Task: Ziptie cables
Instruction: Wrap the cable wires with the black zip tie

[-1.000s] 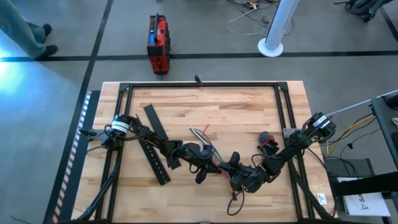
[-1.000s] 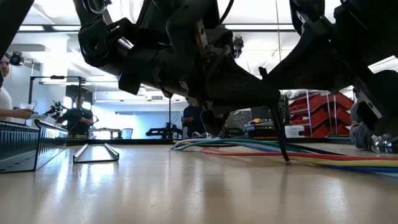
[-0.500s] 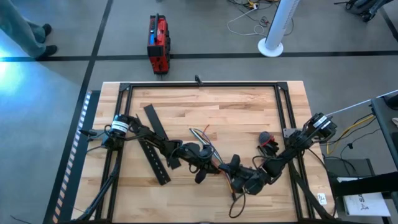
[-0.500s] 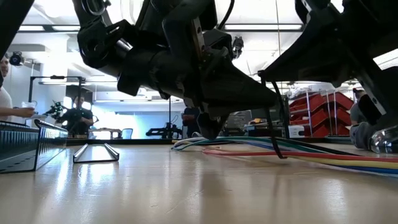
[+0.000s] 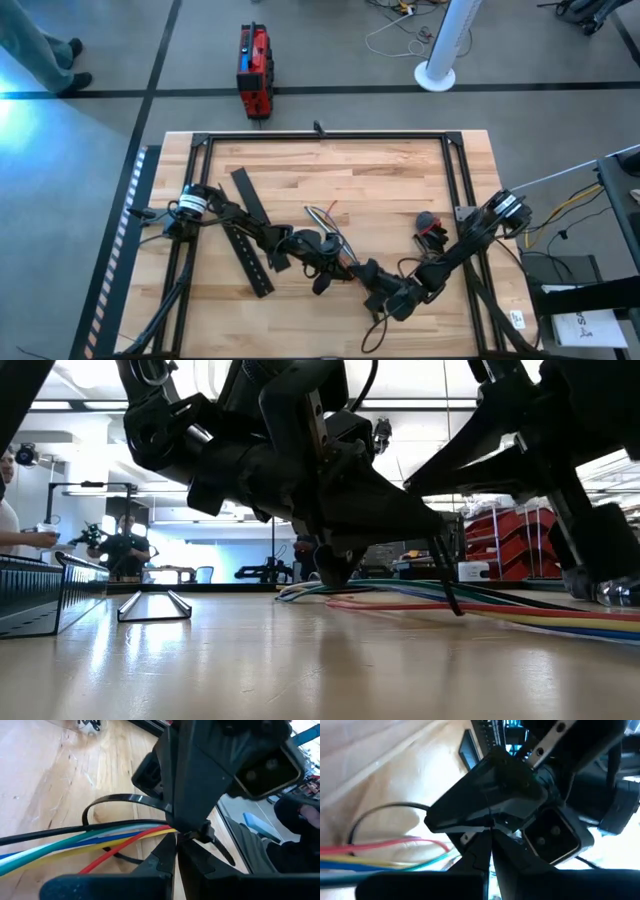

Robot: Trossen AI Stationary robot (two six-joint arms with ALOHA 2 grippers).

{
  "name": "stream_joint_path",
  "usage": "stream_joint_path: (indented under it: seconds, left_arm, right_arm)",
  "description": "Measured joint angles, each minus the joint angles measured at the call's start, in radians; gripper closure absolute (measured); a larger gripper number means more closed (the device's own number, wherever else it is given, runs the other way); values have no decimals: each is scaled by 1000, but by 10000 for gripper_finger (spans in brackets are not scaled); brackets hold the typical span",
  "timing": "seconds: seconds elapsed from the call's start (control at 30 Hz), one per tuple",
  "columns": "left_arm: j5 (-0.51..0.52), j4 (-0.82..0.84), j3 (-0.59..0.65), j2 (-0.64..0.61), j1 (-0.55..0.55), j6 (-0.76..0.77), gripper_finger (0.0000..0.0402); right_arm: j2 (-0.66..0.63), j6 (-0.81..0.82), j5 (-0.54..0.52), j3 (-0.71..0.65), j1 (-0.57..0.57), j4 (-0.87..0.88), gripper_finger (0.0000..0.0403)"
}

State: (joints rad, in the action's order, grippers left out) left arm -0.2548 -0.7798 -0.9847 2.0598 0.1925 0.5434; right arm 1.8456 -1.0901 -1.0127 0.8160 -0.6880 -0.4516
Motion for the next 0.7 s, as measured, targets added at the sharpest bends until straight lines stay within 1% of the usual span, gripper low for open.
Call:
stream_joint_path:
  seconds: [0.1,0.23,0.37,0.53,0.6,0.7]
  left_arm:
    - [-3,6,1,0,1,2,401]
    - [-4,3,6,0,1,2,401]
    - [-11,-5,11,0,2,10,402]
    - [-10,-8,11,-1,2,8,402]
    - [-3,-5,11,-1,1,-1,402]
    - [-1,-5,13,-1,1,-12,402]
  right_arm:
    - [37,-33,-23,30,-10,1,403]
    - [54,-64,-65,54,-37,6,403]
    - [54,-63,-72,70,-64,12,403]
    - [54,-59,-72,72,-71,11,403]
    - [54,-16,-73,65,-71,12,403]
    - [54,133,-88,63,-71,14,403]
